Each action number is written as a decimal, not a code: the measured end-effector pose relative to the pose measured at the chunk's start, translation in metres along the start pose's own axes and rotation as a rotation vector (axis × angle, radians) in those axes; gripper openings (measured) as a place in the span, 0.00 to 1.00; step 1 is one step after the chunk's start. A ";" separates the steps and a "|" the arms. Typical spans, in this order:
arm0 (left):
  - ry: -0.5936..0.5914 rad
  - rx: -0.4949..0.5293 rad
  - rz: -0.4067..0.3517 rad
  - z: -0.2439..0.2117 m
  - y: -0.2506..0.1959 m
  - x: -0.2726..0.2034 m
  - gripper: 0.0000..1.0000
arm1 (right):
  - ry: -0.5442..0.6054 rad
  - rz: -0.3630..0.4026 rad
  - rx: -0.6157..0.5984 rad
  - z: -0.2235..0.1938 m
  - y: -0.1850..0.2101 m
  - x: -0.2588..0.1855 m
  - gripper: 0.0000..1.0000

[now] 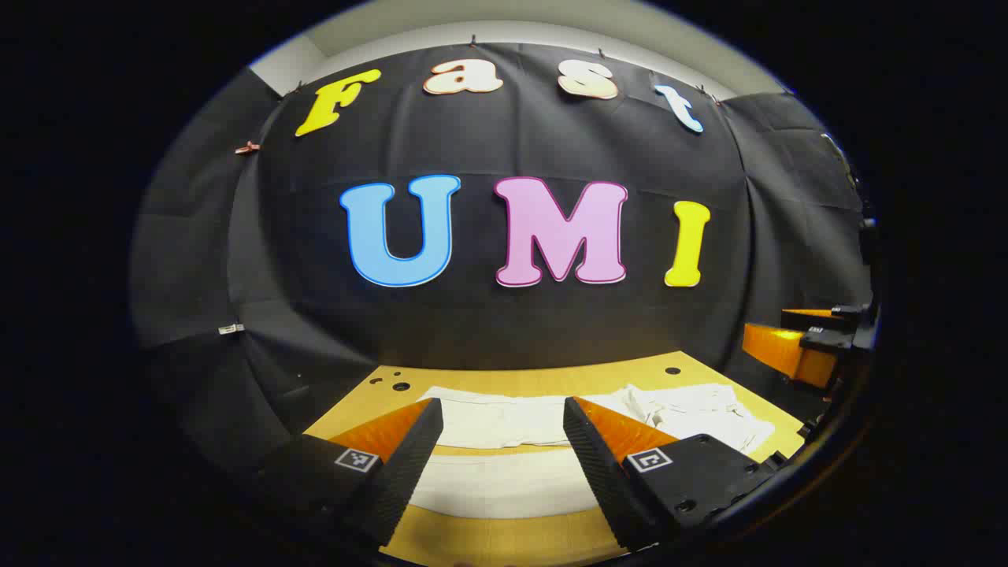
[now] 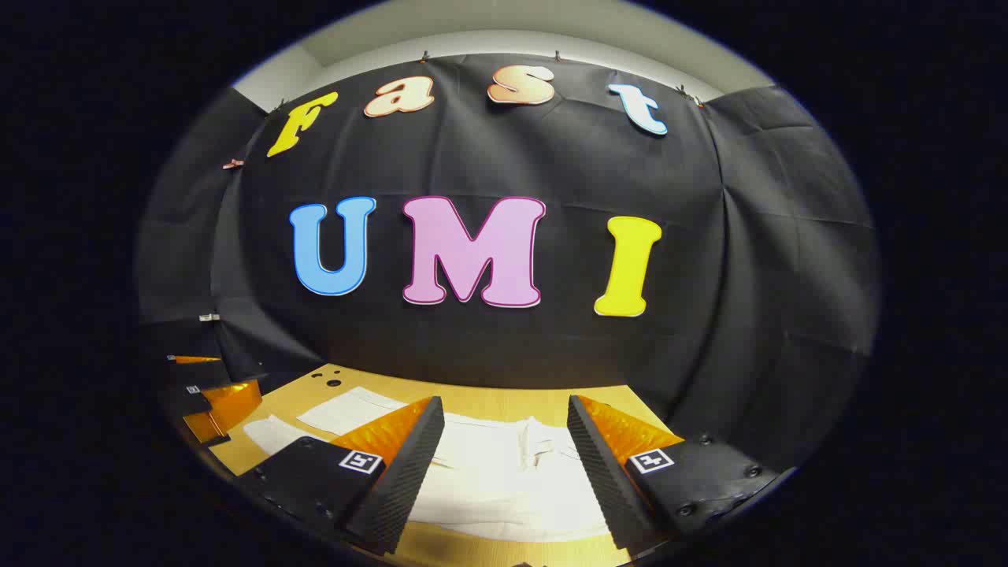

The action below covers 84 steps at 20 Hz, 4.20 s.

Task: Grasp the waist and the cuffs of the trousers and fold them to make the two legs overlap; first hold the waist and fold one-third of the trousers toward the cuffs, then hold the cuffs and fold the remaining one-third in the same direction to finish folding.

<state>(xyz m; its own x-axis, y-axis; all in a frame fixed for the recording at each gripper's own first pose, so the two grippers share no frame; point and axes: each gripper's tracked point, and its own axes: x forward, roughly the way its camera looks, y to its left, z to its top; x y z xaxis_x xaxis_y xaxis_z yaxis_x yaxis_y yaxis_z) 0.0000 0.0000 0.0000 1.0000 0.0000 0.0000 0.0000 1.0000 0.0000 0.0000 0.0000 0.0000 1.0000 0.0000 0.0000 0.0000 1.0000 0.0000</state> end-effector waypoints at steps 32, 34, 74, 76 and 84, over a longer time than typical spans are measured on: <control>0.071 -0.022 0.102 -0.022 0.040 0.055 0.96 | -0.095 -0.007 -0.213 0.017 -0.058 0.067 0.97; 0.078 -0.021 0.130 -0.025 0.046 0.057 0.96 | -0.091 0.003 -0.293 0.013 -0.070 0.076 0.97; 0.500 0.102 0.274 -0.159 0.071 0.049 0.97 | 0.476 0.671 -1.326 -0.317 -0.198 0.045 0.94; 0.545 0.100 0.289 -0.174 0.079 0.050 0.97 | 0.428 0.628 -1.404 -0.318 -0.197 0.060 0.93; 0.673 0.168 0.485 -0.218 0.193 0.019 0.97 | 0.460 0.596 -1.429 -0.339 -0.200 0.096 0.32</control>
<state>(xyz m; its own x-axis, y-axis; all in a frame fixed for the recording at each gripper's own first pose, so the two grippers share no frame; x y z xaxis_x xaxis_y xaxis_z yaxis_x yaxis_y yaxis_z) 0.0191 0.1928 -0.2177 0.6757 0.4826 -0.5573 -0.3760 0.8758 0.3025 0.0958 -0.1997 -0.3390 0.7729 0.1051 -0.6257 -0.6320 0.0401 -0.7739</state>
